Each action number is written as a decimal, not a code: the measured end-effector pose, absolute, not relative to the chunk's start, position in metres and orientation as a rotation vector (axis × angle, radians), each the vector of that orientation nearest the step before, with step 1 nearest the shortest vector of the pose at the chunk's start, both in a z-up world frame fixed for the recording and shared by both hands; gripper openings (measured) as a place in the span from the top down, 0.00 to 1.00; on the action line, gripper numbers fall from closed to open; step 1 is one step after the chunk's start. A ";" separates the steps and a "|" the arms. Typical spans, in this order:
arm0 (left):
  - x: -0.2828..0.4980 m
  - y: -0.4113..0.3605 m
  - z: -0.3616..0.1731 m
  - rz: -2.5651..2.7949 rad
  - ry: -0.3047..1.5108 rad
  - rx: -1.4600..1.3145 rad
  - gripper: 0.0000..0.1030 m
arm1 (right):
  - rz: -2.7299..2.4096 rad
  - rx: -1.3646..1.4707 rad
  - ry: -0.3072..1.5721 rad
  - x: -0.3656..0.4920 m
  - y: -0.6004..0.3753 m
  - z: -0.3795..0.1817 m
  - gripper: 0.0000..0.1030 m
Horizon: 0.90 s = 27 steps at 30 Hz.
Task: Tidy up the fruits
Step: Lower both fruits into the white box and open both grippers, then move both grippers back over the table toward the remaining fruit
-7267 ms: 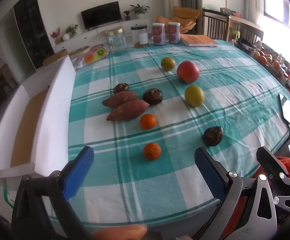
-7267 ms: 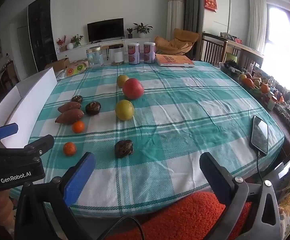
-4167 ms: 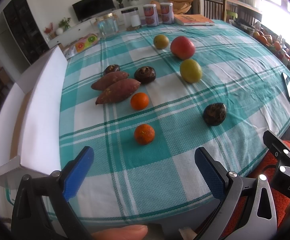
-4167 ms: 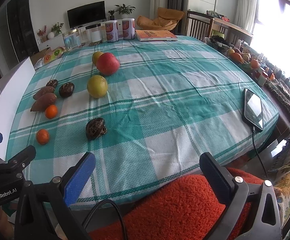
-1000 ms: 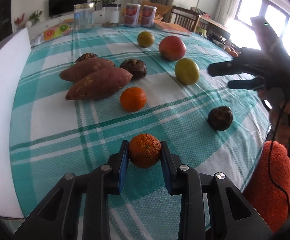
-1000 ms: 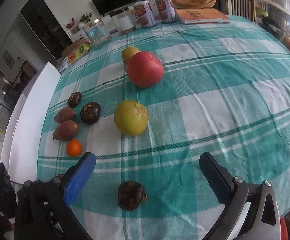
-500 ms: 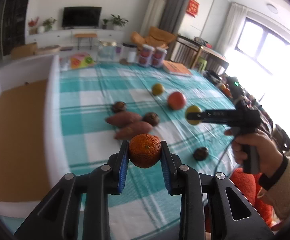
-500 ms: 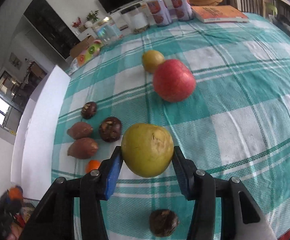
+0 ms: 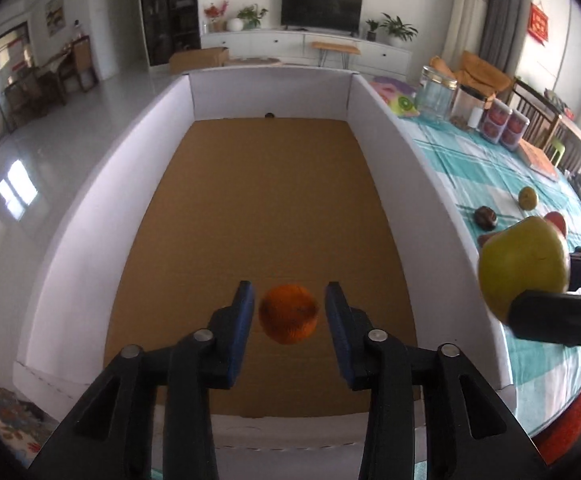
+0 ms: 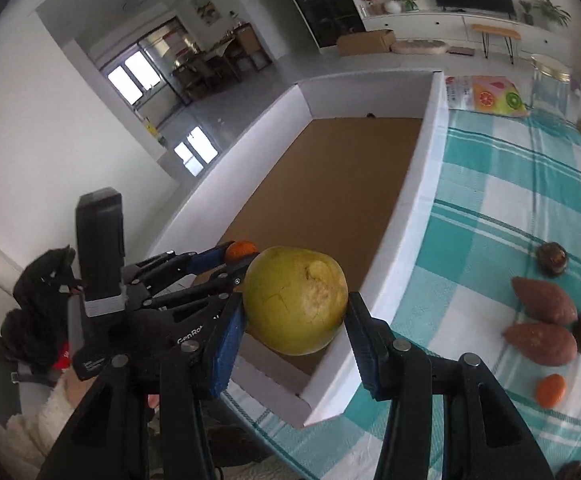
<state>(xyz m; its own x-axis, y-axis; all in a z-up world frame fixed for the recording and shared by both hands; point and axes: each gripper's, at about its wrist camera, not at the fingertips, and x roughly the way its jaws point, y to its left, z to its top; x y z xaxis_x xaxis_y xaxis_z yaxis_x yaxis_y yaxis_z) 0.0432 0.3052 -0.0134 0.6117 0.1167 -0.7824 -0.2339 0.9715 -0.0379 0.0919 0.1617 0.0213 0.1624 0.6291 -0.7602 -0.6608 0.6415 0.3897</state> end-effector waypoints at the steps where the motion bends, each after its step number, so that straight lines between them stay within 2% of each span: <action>1: 0.041 0.306 -0.014 0.212 0.884 -0.144 0.43 | 0.906 -0.049 1.080 0.094 0.168 0.015 0.51; 2: 0.040 0.307 -0.013 0.219 0.876 -0.145 0.36 | 0.891 -0.050 1.090 0.096 0.169 0.012 0.50; 7: 0.035 0.295 0.001 0.215 0.824 -0.128 0.36 | 0.872 0.064 1.035 0.103 0.134 0.026 0.46; 10: 0.034 0.268 0.022 0.152 0.734 -0.097 0.34 | 0.807 0.093 0.960 0.097 0.094 0.039 0.34; 11: 0.033 0.258 0.029 0.115 0.698 -0.088 0.28 | 0.784 0.104 0.945 0.093 0.079 0.039 0.28; 12: 0.033 0.251 0.034 0.074 0.661 -0.077 0.23 | 0.759 0.110 0.932 0.088 0.063 0.036 0.25; 16: 0.053 0.215 0.030 0.025 0.595 0.036 0.22 | 0.641 0.121 0.939 0.061 0.002 0.013 0.25; 21: 0.080 0.190 -0.001 0.029 0.738 0.120 0.22 | 0.464 0.192 0.940 0.024 -0.083 -0.011 0.25; 27: 0.059 0.172 -0.002 0.033 0.705 0.159 0.23 | 0.253 0.264 0.895 0.010 -0.157 -0.031 0.25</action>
